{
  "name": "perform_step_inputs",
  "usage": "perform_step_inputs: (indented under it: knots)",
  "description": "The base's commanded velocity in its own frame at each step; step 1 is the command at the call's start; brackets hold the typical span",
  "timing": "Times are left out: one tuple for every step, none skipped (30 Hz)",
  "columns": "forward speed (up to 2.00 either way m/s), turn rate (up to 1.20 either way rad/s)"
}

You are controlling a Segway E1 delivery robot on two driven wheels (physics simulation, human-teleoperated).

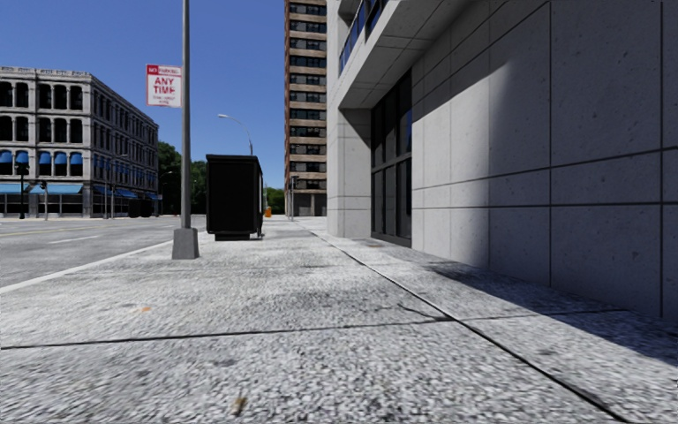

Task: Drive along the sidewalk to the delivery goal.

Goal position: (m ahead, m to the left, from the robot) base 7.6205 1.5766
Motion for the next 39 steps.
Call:
perform_step_inputs:
  knots:
    - [2.00,0.19]
    - [2.00,0.19]
    - [2.00,0.19]
    - [2.00,0.19]
    - [2.00,0.19]
    - [2.00,0.19]
    - [2.00,0.19]
    - [2.00,0.19]
    - [2.00,0.19]
    - [2.00,0.19]
    - [2.00,0.19]
    - [2.00,0.19]
    - [2.00,0.19]
    - [2.00,0.19]
    - [2.00,0.19]
    - [2.00,0.20]
    - [2.00,0.20]
    - [2.00,0.22]
    - [2.00,0.23]
    - [2.00,0.23]
    - [2.00,0.23]
    - [2.00,0.23]
    - [2.00,0.27]
    - [2.00,0.27]
    - [2.00,0.31]
    - [2.00,0.32]
    - [2.00,0.32]
    - [2.00,0.32]
    - [2.00,0.32]
    - [2.00,0.35]
    - [2.00,0.36]
    - [2.00,0.36]
    - [2.00,0.37]
    - [2.00,0.37]
    - [2.00,0.37]
    - [2.00,0.37]
    - [2.00,0.37]
    - [2.00,0.37]
    - [2.00,0.37]
